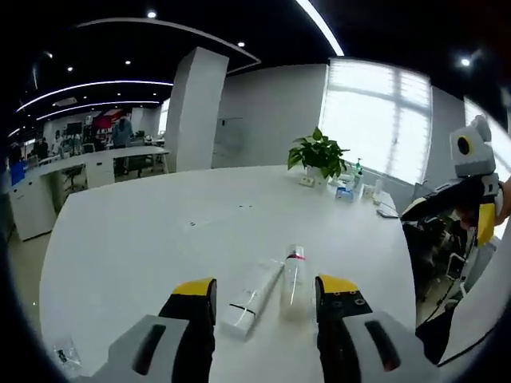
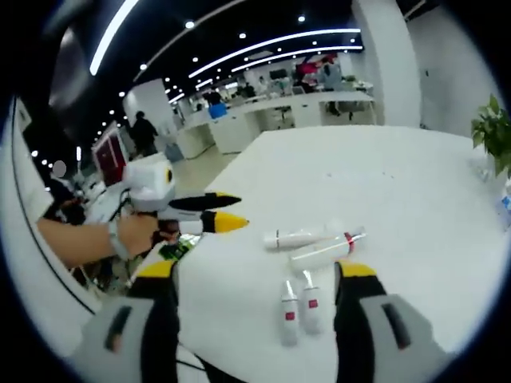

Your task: Arrange the skincare products in the storage area until every visible bottle or jar stands upright without overlapping.

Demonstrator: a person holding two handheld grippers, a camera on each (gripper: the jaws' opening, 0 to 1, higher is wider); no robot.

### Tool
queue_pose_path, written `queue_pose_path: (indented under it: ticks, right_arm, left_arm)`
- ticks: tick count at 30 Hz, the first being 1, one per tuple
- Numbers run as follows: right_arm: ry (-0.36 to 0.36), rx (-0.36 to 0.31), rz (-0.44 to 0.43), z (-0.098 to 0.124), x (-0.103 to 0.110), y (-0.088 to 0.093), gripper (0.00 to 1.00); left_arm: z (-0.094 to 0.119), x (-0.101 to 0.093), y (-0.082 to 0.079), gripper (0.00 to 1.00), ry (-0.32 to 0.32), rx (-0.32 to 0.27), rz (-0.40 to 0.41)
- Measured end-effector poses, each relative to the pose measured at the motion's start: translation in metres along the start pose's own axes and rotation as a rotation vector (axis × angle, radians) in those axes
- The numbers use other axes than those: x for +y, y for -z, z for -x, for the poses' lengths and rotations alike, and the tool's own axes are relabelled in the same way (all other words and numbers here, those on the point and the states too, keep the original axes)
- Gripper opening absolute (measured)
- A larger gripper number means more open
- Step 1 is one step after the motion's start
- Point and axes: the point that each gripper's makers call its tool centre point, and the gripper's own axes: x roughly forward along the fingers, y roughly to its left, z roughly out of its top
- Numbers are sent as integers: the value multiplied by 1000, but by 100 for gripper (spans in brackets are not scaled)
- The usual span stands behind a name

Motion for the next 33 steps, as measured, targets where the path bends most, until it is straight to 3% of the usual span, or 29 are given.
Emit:
queue_pose_path:
  ticks: [7,9,12,18,28,33]
  right_arm:
    - [-9,16,11,3,-15,1,78]
    - [10,6,-1,7,-26,-1,78]
    - [33,-3,-30,13,-37,0,78]
    - [54,7,-44,18,-47,8,77]
    - [86,9,-58,27,-55,11,77]
    - [120,2,-71,38,-62,13,76]
  left_arm:
    - [-35,15,13,51,-33,94,-29]
    - [-50,19,26,51,-24,167,-78]
    - [-67,24,33,51,-18,211,-104]
    - [-85,23,32,51,-6,238,-135]
    - [-122,21,53,48,51,378,-247]
    - [-137,13,56,41,83,409,-285]
